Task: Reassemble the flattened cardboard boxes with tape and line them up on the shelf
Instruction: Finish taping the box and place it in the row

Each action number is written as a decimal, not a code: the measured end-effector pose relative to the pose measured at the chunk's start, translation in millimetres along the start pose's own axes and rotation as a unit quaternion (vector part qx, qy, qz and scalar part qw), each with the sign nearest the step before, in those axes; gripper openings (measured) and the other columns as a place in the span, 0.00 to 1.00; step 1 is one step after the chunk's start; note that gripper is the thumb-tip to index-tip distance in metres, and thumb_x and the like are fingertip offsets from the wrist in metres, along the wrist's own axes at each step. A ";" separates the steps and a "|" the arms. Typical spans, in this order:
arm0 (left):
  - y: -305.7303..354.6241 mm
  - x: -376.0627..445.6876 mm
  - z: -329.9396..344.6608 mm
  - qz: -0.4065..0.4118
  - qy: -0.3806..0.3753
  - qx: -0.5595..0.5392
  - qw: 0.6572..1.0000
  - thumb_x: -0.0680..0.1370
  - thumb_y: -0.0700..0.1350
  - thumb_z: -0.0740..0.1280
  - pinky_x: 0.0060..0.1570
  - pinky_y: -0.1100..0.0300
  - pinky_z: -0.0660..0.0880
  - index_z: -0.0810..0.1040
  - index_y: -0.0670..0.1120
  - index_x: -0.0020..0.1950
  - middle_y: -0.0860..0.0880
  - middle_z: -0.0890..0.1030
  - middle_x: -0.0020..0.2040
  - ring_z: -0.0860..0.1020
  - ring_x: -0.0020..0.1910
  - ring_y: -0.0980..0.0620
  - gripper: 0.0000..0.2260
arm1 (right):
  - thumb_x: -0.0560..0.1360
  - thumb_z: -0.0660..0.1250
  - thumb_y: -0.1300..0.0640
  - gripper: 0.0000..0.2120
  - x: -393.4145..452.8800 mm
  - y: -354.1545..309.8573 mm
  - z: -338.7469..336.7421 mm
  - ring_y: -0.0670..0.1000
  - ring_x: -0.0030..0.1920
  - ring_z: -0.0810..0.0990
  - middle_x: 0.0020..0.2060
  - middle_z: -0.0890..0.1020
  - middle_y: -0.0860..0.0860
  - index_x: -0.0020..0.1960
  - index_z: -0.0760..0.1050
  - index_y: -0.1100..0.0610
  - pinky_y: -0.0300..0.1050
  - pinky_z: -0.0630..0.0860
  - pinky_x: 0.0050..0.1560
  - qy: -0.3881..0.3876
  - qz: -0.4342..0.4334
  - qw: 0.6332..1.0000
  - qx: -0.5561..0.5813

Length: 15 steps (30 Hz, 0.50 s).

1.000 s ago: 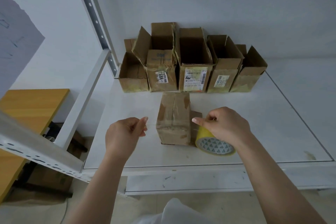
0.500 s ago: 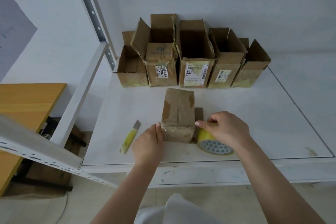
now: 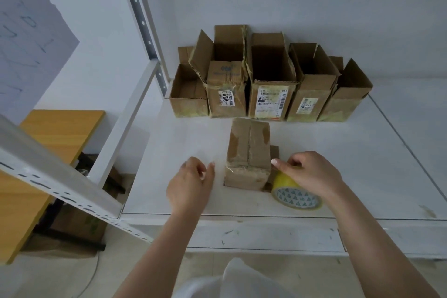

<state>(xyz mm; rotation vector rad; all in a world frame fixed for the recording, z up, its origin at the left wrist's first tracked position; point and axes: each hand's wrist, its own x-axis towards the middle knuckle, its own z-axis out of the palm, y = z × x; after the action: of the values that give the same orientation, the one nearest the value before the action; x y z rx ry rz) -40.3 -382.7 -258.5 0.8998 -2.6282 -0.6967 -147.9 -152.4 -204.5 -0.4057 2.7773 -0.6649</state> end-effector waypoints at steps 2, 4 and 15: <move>-14.4 7.3 -6.4 -0.032 0.017 0.029 0.999 0.78 0.61 0.62 0.40 0.56 0.68 0.74 0.51 0.56 0.52 0.75 0.54 0.74 0.52 0.48 0.15 | 0.72 0.58 0.28 0.26 -0.3 0.8 -0.4 0.45 0.35 0.78 0.32 0.80 0.47 0.37 0.77 0.50 0.42 0.70 0.33 0.001 -0.004 1.000 0.009; -26.1 12.7 -10.3 -0.063 -0.029 0.089 0.994 0.78 0.60 0.64 0.44 0.53 0.71 0.74 0.50 0.64 0.49 0.72 0.64 0.69 0.62 0.45 0.20 | 0.72 0.58 0.28 0.27 -0.6 1.2 -0.5 0.45 0.35 0.78 0.31 0.79 0.47 0.36 0.77 0.51 0.42 0.69 0.34 -0.001 -0.005 1.000 0.017; 7.0 19.4 -42.7 0.021 0.006 -0.157 0.987 0.83 0.43 0.55 0.41 0.58 0.73 0.72 0.45 0.51 0.50 0.80 0.41 0.79 0.44 0.50 0.07 | 0.76 0.66 0.41 0.18 -5.5 0.2 -10.4 0.51 0.40 0.81 0.35 0.81 0.51 0.39 0.80 0.54 0.45 0.75 0.40 -0.074 -0.001 0.990 0.121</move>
<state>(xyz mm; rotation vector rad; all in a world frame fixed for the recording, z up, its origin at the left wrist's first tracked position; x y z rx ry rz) -41.5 -405.2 -216.8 0.7499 -2.4225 -1.0531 -146.1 -146.3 -194.6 -0.3903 2.5186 -0.9213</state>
